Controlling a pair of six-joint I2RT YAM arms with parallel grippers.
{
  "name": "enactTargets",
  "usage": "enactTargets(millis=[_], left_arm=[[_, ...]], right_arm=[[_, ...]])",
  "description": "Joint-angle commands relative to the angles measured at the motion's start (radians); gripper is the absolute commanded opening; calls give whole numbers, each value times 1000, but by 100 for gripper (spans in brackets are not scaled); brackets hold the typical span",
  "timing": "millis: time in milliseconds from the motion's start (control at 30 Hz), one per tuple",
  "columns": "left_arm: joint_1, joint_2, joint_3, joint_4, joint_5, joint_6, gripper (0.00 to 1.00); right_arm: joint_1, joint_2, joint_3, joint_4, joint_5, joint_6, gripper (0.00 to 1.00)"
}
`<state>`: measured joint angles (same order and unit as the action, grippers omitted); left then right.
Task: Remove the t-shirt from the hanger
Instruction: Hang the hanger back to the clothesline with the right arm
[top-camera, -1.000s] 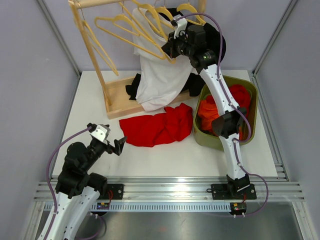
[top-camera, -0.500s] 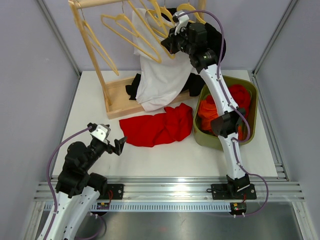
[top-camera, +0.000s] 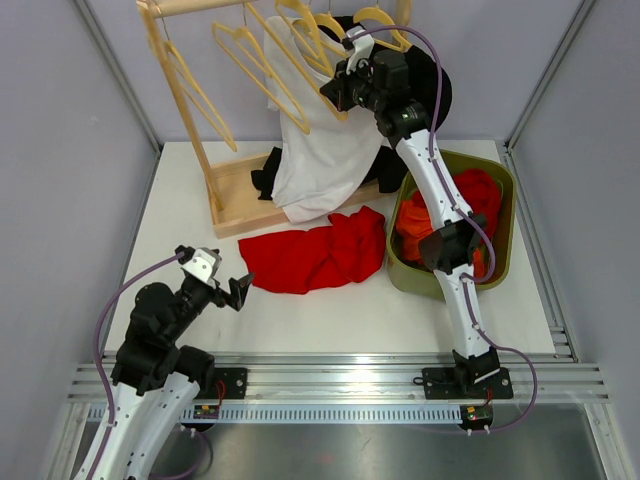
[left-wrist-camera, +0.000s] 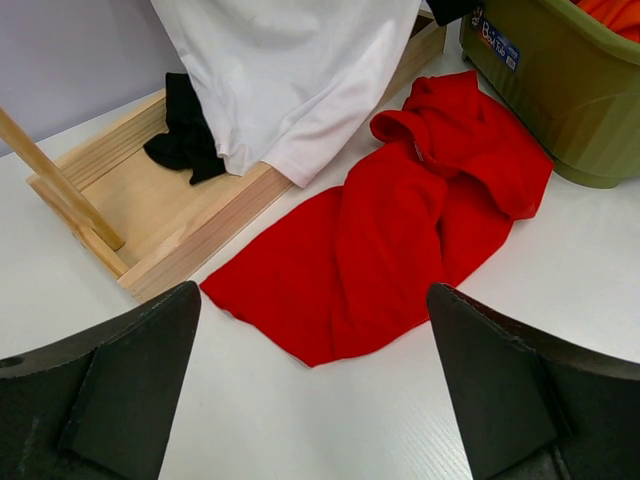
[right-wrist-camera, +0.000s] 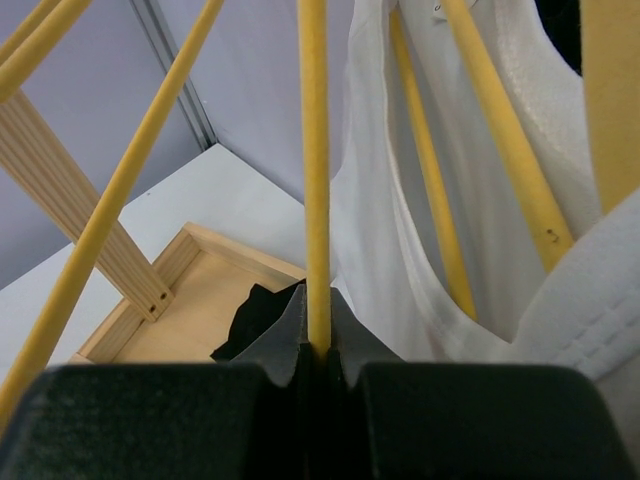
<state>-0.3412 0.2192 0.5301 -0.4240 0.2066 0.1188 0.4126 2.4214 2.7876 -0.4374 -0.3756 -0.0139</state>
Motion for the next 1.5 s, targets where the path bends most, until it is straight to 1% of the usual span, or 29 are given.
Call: enactTargets(millis=[0,33,100,267,433,467,667,700,733,767,800,867,900,933,1000,1033,1267,1300,1400,1467], left_arm=[[2,8,2,48,20,2,99],[2,6,2,50,20,2,99],[2,3,2,48,20,1,99],[2,0,2,48,20,2,99],[2,0,2,50,19,2,99],[2,-1,2,50,19,2,99],[2,-1,2,47,19,2,99],[2,-3,2,48,17,2,99],[2,-4,2,47,19,2,99],[2,-4,1,48,19,2,99],[2,-6,1,48,19,2,99],[1,-7,1,47,19,4,99],[2,-7,1,47,19,2,99],[2,-9,1,48,19,2,99],[2,-11,1,48,20,2,99],[2,-11,1,50,22,4,99],[2,-12,1,50,28,-1,99],[2,-12,1,50,30,-1,99],[2,-4,2,53,33,-7,99],[2,6,4,56,37,-11,99]], right_arm=[[0,-13,17,66,12,8,4],[-1,-12,18,66,12,35,5],[-3,-15,16,65,12,35,6],[-3,-21,9,65,12,35,13],[-3,-28,1,62,10,37,16],[-3,-30,3,62,10,35,18],[-8,-42,-3,63,10,37,19],[-8,-44,-5,62,7,37,20],[-8,-48,-5,60,4,38,22],[-11,-51,-7,58,-2,37,27],[-12,-56,-7,55,-19,37,41],[-18,-76,-8,52,-32,37,55],[-20,-84,-7,46,-52,31,60],[-26,-97,0,40,-71,26,69],[-41,-111,4,22,-124,-9,75],[-46,-126,4,17,-140,-18,80],[-81,-215,-52,-46,-302,-132,92],[-84,-226,-56,-70,-359,-167,93],[-86,-284,-83,-130,-465,-246,95],[-87,-335,-123,-165,-503,-290,95]])
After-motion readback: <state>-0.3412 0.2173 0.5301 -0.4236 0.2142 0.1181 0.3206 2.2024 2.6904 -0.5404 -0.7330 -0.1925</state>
